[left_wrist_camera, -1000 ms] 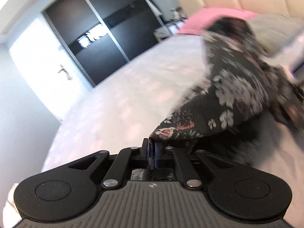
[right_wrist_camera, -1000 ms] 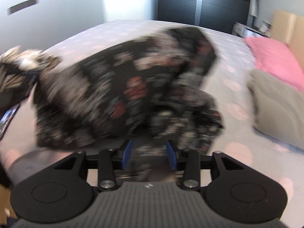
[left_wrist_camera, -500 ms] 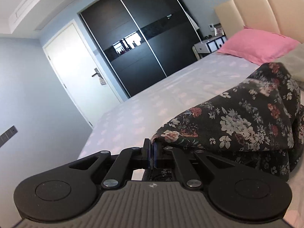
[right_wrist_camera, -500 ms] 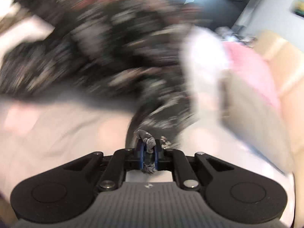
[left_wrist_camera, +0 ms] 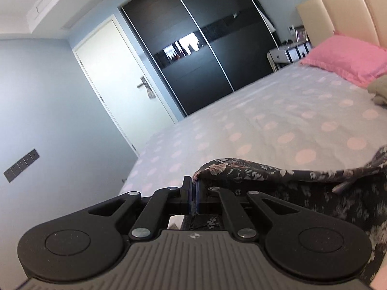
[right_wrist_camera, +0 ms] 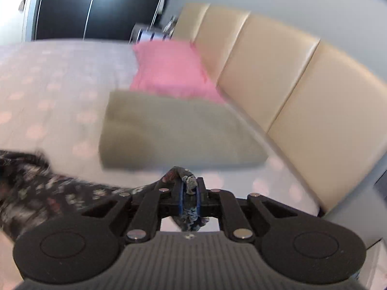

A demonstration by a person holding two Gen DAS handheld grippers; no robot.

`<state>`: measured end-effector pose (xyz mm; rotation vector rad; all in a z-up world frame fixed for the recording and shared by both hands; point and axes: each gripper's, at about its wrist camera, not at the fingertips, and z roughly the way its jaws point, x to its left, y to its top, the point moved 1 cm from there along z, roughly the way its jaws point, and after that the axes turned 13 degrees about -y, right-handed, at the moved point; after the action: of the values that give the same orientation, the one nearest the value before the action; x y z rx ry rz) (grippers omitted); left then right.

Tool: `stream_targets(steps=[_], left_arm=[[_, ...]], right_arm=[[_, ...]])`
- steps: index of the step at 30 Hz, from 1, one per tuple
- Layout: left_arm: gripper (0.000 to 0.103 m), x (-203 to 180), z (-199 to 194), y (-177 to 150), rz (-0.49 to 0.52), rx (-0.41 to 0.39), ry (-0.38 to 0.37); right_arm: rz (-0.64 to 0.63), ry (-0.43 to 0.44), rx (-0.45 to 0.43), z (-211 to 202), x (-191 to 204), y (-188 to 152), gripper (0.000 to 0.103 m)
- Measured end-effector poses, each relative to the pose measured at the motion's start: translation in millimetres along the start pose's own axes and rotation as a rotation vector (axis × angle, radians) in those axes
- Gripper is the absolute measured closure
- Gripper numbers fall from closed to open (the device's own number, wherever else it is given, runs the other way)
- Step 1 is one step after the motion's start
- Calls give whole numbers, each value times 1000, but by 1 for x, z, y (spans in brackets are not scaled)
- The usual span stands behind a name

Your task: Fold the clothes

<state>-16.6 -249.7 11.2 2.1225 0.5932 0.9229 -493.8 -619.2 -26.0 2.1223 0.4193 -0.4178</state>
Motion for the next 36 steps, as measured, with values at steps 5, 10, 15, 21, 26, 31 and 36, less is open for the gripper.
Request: stream_targets(steps=[5, 10, 15, 21, 26, 31, 36], left_arm=[[102, 2, 21, -18, 25, 86, 14], [102, 12, 41, -26, 15, 144, 27], [102, 20, 55, -31, 8, 169, 36], [102, 31, 74, -40, -4, 209, 61], [101, 47, 94, -50, -54, 257, 109], [101, 64, 106, -61, -124, 306, 118], [101, 54, 105, -60, -58, 305, 144]], right_arm=[[-36, 51, 32, 5, 11, -6, 88], [-67, 146, -9, -1, 28, 2, 70], [-208, 286, -82, 3, 74, 17, 60], [-387, 438, -145, 18, 145, 26, 77], [-437, 478, -91, 63, 199, 23, 79], [-397, 593, 46, 118, 216, 24, 55], [-301, 631, 261, 161, 217, 12, 49]])
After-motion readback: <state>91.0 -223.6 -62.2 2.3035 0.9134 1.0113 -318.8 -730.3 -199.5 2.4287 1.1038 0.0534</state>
